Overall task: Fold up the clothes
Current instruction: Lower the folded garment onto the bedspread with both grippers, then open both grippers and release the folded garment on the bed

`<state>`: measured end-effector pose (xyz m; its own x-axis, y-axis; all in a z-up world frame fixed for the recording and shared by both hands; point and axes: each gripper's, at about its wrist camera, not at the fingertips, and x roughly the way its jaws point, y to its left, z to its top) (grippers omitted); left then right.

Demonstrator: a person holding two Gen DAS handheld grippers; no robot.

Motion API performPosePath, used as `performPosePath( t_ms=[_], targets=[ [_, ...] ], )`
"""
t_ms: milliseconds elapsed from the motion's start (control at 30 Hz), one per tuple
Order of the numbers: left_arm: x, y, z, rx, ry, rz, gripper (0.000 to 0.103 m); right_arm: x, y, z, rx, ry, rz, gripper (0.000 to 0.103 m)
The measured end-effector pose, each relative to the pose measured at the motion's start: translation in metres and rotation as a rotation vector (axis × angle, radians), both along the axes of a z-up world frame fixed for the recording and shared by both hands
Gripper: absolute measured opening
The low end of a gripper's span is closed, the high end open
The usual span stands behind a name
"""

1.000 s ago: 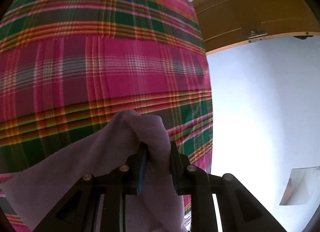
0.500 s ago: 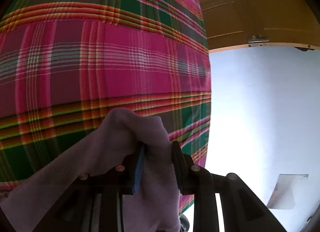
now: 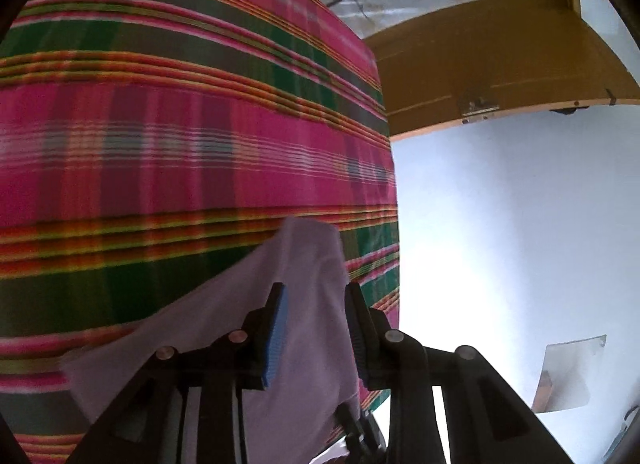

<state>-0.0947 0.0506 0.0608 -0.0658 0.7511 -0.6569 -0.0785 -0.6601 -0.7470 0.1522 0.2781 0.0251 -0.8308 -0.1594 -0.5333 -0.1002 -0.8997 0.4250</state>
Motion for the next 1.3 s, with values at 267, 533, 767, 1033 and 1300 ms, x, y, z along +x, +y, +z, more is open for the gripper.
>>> performPosePath(
  t_ms=[267, 533, 767, 1033, 1300],
  targets=[
    [0.015, -0.054, -0.003, -0.058, 0.090, 0.093, 0.030, 0.005, 0.003, -0.007, 0.048, -0.045, -0.033, 0.030],
    [0.017, -0.068, -0.024, -0.095, 0.072, 0.131, 0.030, 0.001, -0.012, 0.013, 0.158, -0.018, -0.051, 0.030],
    [0.020, -0.062, -0.024, -0.143, 0.142, 0.082, 0.030, -0.009, -0.010, 0.016, 0.141, -0.027, -0.011, 0.030],
    [0.016, -0.080, -0.030, -0.121, 0.118, 0.114, 0.030, -0.005, -0.008, 0.001, 0.169, -0.071, -0.011, 0.013],
    [0.027, -0.113, -0.033, -0.074, 0.119, 0.175, 0.030, -0.007, -0.001, 0.005, 0.251, -0.103, -0.042, 0.013]
  ],
)
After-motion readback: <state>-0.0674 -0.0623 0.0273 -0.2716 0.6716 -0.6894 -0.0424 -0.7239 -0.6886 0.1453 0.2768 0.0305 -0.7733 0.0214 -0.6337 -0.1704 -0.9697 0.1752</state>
